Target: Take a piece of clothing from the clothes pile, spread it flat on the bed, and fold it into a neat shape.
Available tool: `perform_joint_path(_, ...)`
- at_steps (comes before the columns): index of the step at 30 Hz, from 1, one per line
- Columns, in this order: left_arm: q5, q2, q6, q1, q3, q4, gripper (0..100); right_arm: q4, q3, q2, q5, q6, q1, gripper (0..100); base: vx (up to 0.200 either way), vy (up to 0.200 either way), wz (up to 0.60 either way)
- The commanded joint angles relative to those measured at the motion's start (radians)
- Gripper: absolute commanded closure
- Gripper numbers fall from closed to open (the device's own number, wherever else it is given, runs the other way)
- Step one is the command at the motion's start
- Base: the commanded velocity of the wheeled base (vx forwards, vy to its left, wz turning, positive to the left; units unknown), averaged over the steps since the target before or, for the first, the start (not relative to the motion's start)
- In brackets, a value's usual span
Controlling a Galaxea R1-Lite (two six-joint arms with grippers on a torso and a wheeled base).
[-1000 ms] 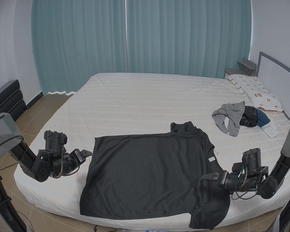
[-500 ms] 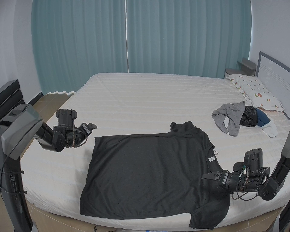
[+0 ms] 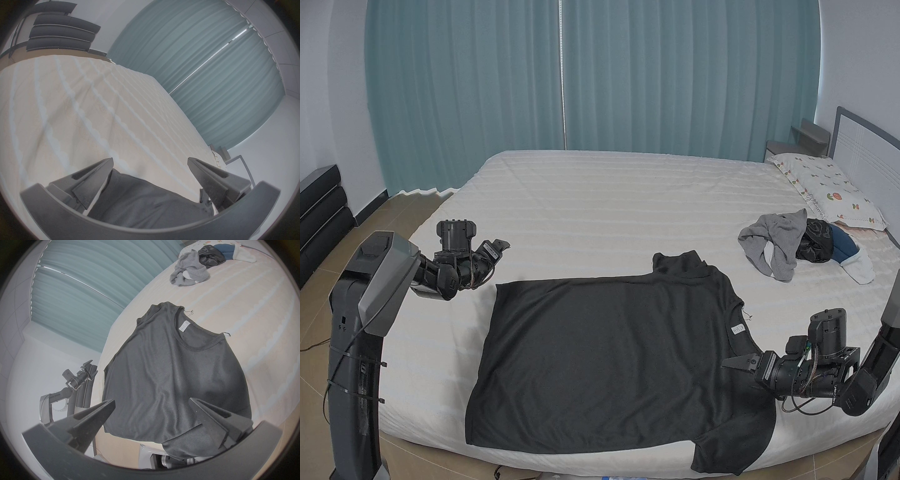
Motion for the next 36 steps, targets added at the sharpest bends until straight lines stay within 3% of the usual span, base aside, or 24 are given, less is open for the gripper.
perform_joint_path(1, 0.001, 0.078, -0.002, 0.006, -0.052, 0.001, 0, -0.001, 0.002, 0.005, 0.003, 0.0, -0.006, 0, 0.0, 0.0, 0.0)
perform_joint_path(20, -0.012, 0.133, -0.003, -0.011, -0.094, 0.007, 0, -0.003, -0.006, 0.035, 0.004, 0.002, -0.006, 0, 0.0, 0.0, 0.0)
perform_joint_path(21, -0.012, 0.138, -0.002, -0.016, -0.095, 0.013, 100, -0.003, -0.007, 0.037, 0.003, 0.002, -0.006, 0, 0.0, 0.0, 0.0)
perform_joint_path(30, 0.027, 0.146, -0.01, -0.002, -0.138, 0.008, 100, -0.006, -0.024, 0.035, -0.002, -0.003, -0.03, 0, 0.0, 0.0, 0.0)
perform_joint_path(36, 0.132, 0.179, -0.042, 0.006, -0.222, -0.038, 100, -0.082, -0.044, 0.063, 0.001, -0.001, -0.09, 0, 0.0, 0.0, 0.0)
